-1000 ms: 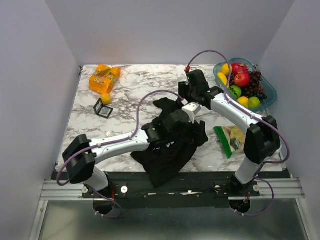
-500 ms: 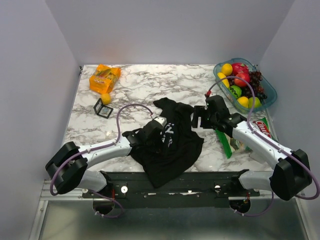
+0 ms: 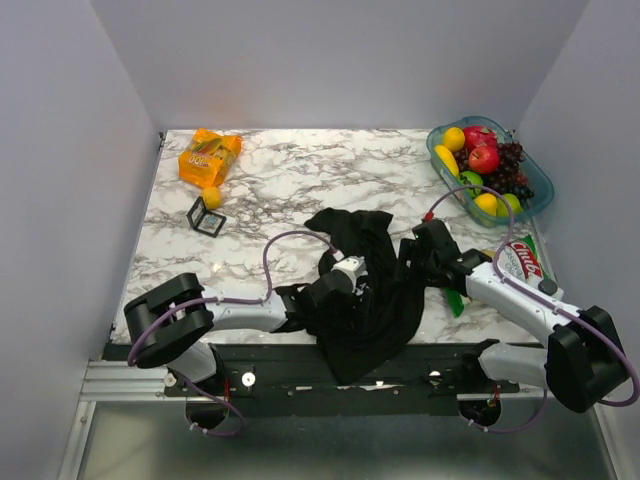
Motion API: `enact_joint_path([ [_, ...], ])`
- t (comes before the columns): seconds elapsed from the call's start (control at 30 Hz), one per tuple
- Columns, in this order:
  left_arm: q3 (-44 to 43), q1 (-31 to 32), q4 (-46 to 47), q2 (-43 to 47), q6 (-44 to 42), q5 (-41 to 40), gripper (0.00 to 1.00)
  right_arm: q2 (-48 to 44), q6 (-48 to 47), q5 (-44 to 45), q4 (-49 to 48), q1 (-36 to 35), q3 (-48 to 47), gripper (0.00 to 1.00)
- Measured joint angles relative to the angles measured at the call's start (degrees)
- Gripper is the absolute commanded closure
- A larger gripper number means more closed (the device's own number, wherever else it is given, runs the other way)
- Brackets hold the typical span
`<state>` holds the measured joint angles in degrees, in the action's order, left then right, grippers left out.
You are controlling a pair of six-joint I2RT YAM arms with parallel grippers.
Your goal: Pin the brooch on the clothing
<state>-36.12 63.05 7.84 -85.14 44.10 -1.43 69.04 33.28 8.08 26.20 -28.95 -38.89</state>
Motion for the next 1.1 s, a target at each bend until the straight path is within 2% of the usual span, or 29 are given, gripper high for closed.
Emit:
enact_joint_path([
  [0.1,-2.0,2.8,1.2,-2.0,0.8,1.8,0.03,-0.5,1.3,0.2,0.0,0.0,1.5,0.19],
  [0.27,-10.2,1.4,-9.0,-0.7,-3.2,0.0,0.01,-3.4,2.7,1.1,0.4,0.1,3.0,0.2],
  [0.4,-17.1,-5.0,-16.0,3.5,-8.5,-0.9,0.01,-4.2,2.8,2.0,0.4,0.6,3.0,0.2],
  [0.5,-22.3,-12.9,-18.4,4.1,-11.6,-0.5,0.01,-3.8,2.8,2.2,0.5,1.2,3.0,0.21],
  [0.57,-26.4,-18.1,-20.2,1.8,-13.5,-0.1,0.01,-3.4,3.0,2.3,0.5,1.3,3.0,0.21],
  [0.7,-33.4,-21.9,-21.0,-6.4,-15.2,3.2,0.04,-3.3,3.0,2.1,0.5,1.3,3.0,0.22],
  [0.87,-36.7,-23.5,-20.5,-15.6,-13.5,9.3,0.08,-4.2,3.3,1.8,0.5,1.3,3.0,0.22],
  [1.1,-38.5,-23.7,-15.2,-21.9,-8.2,16.5,0.13,-6.1,3.3,1.7,1.0,1.3,3.3,0.22],
])
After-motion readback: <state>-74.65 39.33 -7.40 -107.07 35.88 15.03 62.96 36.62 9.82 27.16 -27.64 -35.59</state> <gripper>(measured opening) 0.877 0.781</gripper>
